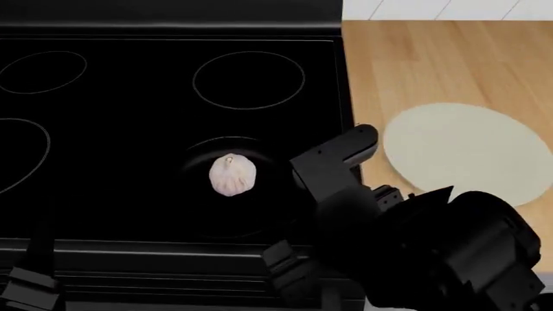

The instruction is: Pick up the pan and dump the vegetables in it onto the plate. Then return the pan to the stove.

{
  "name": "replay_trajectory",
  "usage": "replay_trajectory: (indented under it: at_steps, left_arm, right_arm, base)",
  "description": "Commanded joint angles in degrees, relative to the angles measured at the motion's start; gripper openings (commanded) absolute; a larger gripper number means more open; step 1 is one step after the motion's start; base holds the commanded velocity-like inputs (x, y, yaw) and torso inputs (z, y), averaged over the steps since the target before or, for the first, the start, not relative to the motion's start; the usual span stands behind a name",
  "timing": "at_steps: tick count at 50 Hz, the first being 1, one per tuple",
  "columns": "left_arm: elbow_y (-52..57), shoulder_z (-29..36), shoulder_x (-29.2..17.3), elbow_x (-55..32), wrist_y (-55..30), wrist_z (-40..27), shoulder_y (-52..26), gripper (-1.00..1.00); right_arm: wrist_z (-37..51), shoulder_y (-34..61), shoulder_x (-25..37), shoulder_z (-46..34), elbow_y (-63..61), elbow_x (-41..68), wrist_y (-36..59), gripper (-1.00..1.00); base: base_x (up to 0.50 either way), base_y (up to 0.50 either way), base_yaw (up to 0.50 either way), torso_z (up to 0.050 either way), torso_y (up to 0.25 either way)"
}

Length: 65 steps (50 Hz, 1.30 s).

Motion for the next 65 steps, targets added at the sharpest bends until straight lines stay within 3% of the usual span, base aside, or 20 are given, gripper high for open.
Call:
replay_trajectory:
  at_steps: [1,15,16,39,48,65]
  left_arm:
    - [0.7,0.0,0.8,-1.0,-1.3,-1.2,-1.4,1.00]
    - [2.5,0.8,-0.1,-0.8,-0.3,-2.4,-2.2,1.00]
    - [2.5,1.1,-0.2,-0.5,-0.1,-2.3,-2.2,1.00]
    - [2.2,3.4,-1.2,0.9,1.4,-2.4,-2.1,1.00]
    - [1.4,4.6,-1.0,3.0,2.2,-1.9,-0.8,1.00]
    - [1.6,5.4,-1.7,4.0,3.0,-2.2,0.1,1.00]
  right_arm:
    - [-4.7,-2.1,-0.5,-3.7,5.8,-3.9,-3.4,1.00]
    - [-6.4,-3.7,-2.3,-5.7,10.3,-5.4,-4.9,1.00]
    - [-8.2,-3.4,-2.3,-6.6,10.8,-6.1,-5.6,-1.00]
    - [9.6,-1.9,7.5,10.0,-11.8,8.7,-1.8,-1.00]
    - [11.1,0.2,7.7,11.2,-12.0,9.4,-1.4,-1.00]
    - [3.4,-4.8,9.3,16.3,-2.6,5.5,-15.0,-1.00]
  base:
    - [0.00,0.00,0.00,0.000,0.000]
    - [0.00,0.00,0.00,0.000,0.000]
    - [0.01,0.00,0.01,0.000,0.000]
    - [0.00,0.00,0.00,0.000,0.000]
    - [0.00,0.00,0.00,0.000,0.000]
    - [0.00,0.00,0.00,0.000,0.002]
